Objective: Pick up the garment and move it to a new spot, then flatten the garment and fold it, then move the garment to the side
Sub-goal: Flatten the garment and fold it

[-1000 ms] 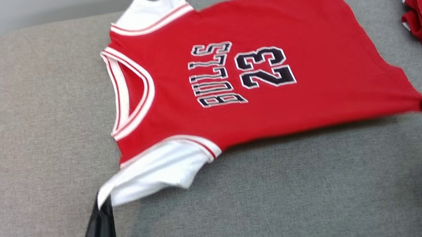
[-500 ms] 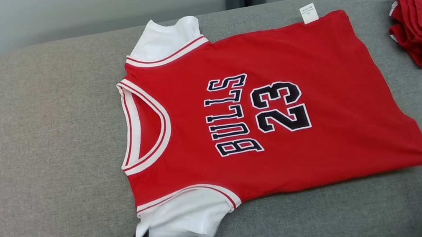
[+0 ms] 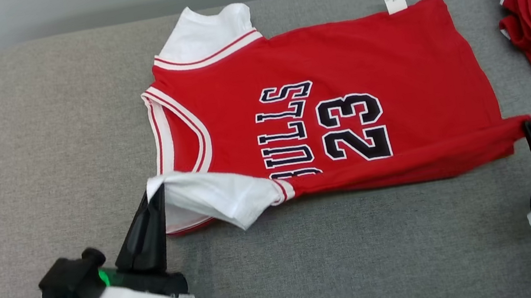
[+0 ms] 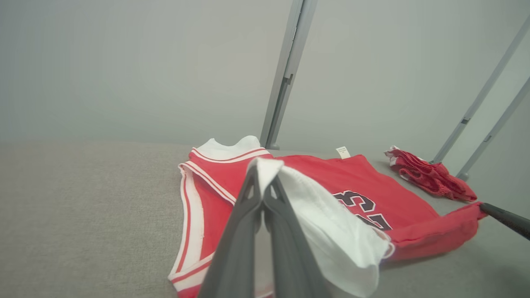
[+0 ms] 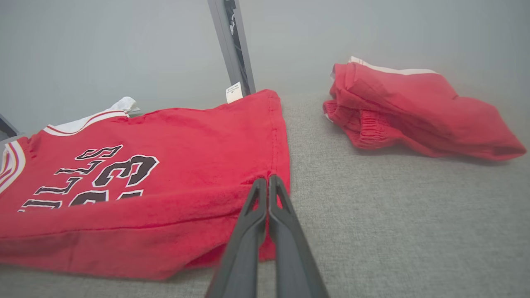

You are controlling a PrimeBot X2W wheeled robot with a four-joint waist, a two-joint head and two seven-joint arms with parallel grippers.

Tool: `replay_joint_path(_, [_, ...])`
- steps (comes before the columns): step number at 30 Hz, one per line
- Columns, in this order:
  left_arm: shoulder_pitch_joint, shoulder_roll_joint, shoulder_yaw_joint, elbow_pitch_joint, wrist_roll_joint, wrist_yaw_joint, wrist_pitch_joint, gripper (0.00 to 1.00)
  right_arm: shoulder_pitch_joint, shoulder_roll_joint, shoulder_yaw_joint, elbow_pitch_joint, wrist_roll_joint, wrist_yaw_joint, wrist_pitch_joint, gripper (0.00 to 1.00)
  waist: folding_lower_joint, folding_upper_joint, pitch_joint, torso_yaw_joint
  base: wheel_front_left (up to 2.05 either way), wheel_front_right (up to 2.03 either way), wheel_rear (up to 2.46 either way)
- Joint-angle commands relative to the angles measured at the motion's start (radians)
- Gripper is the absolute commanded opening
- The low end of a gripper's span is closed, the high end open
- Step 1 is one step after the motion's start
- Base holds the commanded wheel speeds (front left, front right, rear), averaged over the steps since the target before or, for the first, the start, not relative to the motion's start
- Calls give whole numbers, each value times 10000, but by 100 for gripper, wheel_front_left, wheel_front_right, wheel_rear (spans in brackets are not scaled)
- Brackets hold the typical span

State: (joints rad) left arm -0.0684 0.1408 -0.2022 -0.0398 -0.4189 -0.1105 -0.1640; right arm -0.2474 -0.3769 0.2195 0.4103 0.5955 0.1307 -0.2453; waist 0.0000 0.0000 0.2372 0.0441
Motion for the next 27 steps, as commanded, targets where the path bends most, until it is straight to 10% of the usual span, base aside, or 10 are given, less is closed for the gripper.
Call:
replay_joint_path(1, [-413, -32, -24, 246, 62, -33, -51, 0, -364, -38, 56, 240, 68, 1, 58, 0, 0, 0, 197, -14, 0, 0, 0])
replay_joint_path(27, [-4252, -183, -473, 4851, 1583, 604, -997, 0, -3642, 537, 1071, 3071, -1202, 0, -215, 0, 0, 0, 1124, -312, 0, 0, 0])
